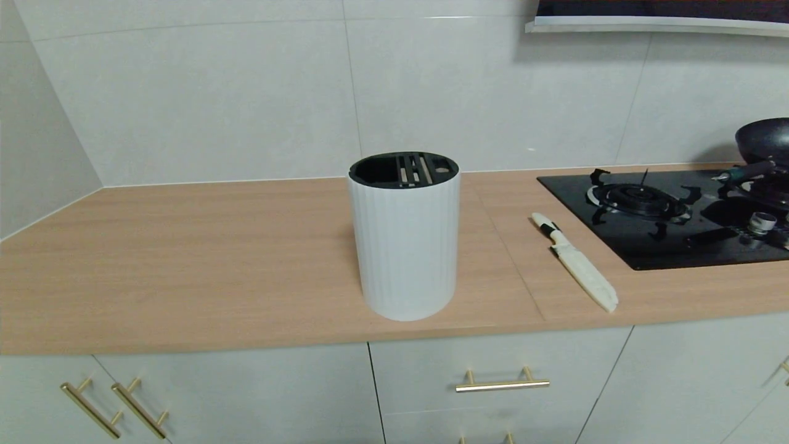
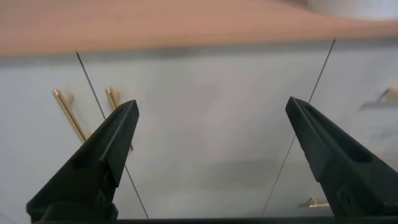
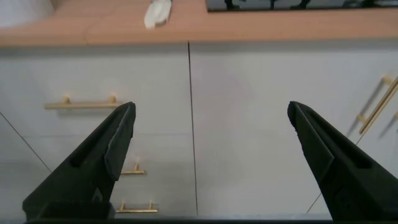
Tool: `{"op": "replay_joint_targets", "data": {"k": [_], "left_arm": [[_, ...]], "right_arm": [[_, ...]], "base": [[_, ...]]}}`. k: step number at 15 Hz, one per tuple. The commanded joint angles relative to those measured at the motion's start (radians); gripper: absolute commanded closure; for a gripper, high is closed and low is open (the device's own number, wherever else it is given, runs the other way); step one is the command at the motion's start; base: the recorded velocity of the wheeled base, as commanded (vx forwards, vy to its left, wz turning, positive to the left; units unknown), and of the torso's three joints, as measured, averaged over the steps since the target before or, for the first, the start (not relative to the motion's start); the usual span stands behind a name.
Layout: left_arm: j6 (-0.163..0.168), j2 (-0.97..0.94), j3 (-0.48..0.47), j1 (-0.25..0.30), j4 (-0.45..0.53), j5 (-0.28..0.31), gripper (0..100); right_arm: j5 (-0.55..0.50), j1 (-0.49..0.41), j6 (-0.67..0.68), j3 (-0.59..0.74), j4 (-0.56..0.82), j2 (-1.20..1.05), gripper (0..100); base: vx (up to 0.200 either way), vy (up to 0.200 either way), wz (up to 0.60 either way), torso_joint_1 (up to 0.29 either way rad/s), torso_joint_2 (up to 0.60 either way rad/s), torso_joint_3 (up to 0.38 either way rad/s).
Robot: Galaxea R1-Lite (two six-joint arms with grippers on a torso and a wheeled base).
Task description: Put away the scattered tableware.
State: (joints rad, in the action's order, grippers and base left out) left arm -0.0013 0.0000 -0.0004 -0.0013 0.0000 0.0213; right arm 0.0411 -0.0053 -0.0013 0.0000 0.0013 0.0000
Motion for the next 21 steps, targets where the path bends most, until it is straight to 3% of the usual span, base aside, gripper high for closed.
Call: {"op": "replay_joint_targets", "data": {"k": [1,21], "left_arm": [[0.000,0.002,0.000,0.000,-0.002,0.000,0],[0.000,0.002,0.000,0.000,-0.002,0.000,0]], "right_arm": [[0.000,-0.001,0.000,0.000,0.000,0.002,0],[0.000,0.001,0.000,0.000,0.000,0.002,0]], "base": [[0.000,0.000,0.00,0.207,-0.49,-0.286],[0.000,0.000,0.00,0.239,-0.52,-0.287]]}}
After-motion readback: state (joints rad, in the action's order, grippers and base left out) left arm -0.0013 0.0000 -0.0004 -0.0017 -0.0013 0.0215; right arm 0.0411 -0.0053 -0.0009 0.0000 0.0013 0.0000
